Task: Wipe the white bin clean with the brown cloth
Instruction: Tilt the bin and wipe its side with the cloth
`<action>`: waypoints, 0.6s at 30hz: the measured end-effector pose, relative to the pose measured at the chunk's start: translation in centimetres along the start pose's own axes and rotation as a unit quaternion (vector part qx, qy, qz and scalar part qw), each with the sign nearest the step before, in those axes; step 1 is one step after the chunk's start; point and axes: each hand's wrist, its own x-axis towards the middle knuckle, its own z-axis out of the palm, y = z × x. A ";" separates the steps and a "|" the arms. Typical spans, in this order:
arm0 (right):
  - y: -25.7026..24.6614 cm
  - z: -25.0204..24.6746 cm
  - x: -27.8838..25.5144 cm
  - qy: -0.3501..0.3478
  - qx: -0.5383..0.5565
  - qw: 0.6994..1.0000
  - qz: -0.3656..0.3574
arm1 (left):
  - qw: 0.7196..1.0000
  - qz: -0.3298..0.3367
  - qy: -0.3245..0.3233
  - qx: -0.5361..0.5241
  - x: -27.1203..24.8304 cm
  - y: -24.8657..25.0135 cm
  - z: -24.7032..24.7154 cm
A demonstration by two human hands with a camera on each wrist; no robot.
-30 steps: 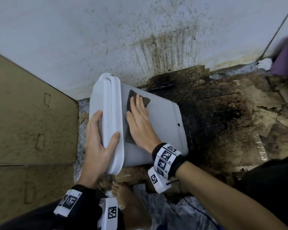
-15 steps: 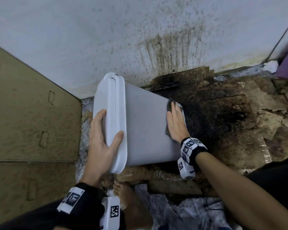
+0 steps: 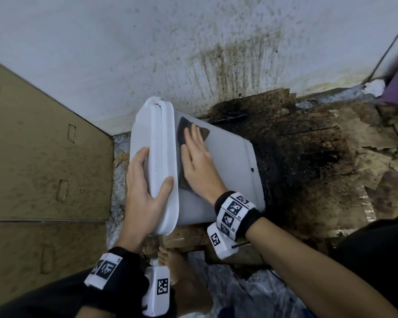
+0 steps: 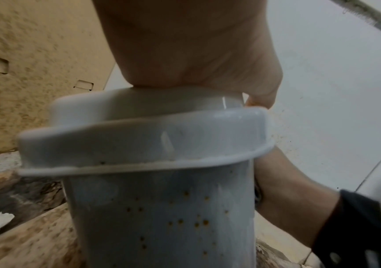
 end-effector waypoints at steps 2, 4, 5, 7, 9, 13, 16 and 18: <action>-0.2 0.3 -0.3 -0.021 0.007 0.999 -0.033 | 1.000 -0.002 0.002 0.005 -0.1 -0.1 0.0; 1.2 -0.2 -0.4 -0.034 -0.019 0.997 -0.074 | 1.000 -0.004 0.005 0.000 -0.1 -0.4 -0.1; 2.3 -0.6 -0.5 -0.037 -0.034 0.995 -0.086 | 1.000 -0.004 0.006 -0.004 -0.2 -0.5 -0.2; 4.5 -1.6 -0.5 -0.033 -0.052 0.996 -0.071 | 1.000 -0.010 0.006 -0.014 -0.2 -0.8 -0.2; 6.7 -2.9 -0.7 -0.021 -0.063 0.998 -0.019 | 1.000 -0.015 0.005 -0.021 -0.2 -0.8 -0.3; 11.2 -5.8 -1.1 0.010 -0.099 0.991 0.088 | 0.999 -0.012 0.007 -0.029 -0.2 -0.7 -0.2; 12.1 -6.3 -0.9 0.014 -0.089 0.987 0.130 | 1.000 -0.013 0.007 -0.027 -0.2 -0.6 -0.1; 11.6 -5.8 -0.7 0.024 -0.081 0.987 0.137 | 1.000 -0.013 0.007 -0.023 -0.2 -0.5 -0.1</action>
